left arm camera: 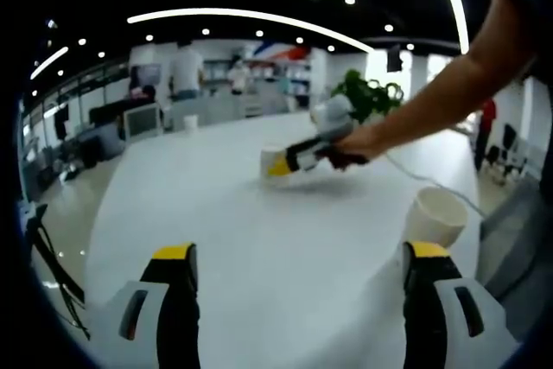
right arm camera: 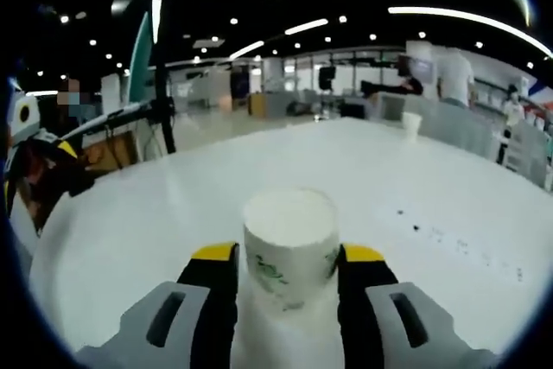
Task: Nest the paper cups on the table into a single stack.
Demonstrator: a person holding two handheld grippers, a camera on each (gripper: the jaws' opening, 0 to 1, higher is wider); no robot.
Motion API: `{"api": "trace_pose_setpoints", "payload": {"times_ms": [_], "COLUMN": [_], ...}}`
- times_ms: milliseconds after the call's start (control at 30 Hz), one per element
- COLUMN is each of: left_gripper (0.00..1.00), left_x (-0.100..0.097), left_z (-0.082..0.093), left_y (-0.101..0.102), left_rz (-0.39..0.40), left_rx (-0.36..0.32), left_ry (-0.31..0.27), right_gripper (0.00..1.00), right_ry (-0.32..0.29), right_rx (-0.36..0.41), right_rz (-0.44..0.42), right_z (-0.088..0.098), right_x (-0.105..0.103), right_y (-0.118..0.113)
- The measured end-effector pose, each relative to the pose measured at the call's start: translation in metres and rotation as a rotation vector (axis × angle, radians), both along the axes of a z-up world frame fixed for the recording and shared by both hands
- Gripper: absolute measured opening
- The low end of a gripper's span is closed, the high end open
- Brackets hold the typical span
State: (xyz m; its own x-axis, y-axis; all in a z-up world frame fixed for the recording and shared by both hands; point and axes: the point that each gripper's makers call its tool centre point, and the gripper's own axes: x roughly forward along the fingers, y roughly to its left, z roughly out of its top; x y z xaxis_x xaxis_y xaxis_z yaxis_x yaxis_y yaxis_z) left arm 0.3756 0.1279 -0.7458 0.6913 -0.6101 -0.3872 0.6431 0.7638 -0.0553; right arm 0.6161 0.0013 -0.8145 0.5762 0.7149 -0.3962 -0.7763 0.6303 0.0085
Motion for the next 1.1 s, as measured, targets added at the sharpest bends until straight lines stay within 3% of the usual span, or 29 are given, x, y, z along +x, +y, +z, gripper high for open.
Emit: {"api": "trace_pose_setpoints", "payload": {"times_ms": [467,833,1100], "left_gripper": [0.97,0.98,0.98], "left_x": [-0.005,0.001,0.003], "left_z": [-0.001,0.008,0.013], "left_y": [0.002,0.000,-0.001], "left_rz": [-0.001,0.015,0.016], "left_rx": [0.001,-0.023,-0.023], "left_ry": [0.008,-0.002,-0.019], "right_gripper": [0.37,0.37,0.37], "right_ry": [0.001,-0.033,-0.038], "right_rx": [0.012,0.030,0.033], "right_rz": [-0.009,0.007,0.002], "right_z": [0.009,0.043,0.058], "right_x": [-0.003,0.004,0.003], "right_y": [0.001,0.000,-0.007]}}
